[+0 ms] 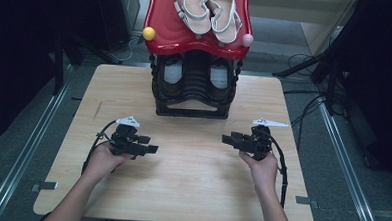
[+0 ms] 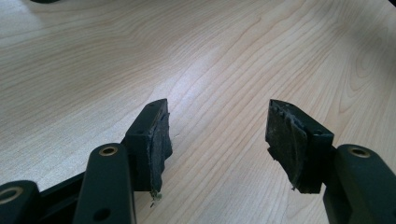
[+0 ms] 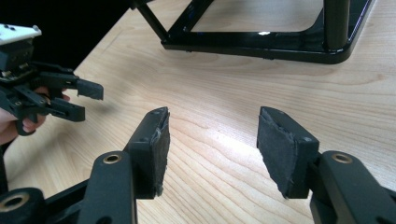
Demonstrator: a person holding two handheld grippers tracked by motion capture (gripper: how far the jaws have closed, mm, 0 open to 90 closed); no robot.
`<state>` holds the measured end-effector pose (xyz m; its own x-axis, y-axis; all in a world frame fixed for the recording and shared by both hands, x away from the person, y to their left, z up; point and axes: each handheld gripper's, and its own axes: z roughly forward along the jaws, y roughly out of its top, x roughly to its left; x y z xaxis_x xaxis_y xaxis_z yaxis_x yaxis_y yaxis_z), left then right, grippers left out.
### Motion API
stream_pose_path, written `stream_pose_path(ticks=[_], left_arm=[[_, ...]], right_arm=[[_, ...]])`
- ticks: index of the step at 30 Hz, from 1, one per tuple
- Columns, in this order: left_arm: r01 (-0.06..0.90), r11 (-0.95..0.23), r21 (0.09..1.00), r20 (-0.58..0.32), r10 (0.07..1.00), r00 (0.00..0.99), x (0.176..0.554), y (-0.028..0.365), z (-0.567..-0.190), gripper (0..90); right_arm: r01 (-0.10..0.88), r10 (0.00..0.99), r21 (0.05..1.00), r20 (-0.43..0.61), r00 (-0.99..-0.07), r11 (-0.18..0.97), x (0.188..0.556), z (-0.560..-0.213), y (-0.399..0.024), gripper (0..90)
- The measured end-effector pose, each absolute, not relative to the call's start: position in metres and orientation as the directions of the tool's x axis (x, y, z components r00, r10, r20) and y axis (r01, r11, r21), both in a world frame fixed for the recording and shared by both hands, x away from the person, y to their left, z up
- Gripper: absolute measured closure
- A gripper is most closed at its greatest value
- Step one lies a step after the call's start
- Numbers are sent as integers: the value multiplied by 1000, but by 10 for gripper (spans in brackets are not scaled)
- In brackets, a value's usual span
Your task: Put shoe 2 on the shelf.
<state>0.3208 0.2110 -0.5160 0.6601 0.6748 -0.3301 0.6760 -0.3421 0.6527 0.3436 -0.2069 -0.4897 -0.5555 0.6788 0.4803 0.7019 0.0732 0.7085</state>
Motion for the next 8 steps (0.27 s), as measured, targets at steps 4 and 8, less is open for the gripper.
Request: stream_pose_path(ticks=[4, 8], left_arm=[[673, -354, 649, -324, 672, 666, 321, 209, -517, 389], [675, -358, 645, -325, 671, 666, 321, 207, -518, 374]], right_arm=[[697, 684, 711, 462, -565, 96, 342, -492, -205, 444], [695, 682, 709, 451, -576, 118, 341, -495, -201, 435]])
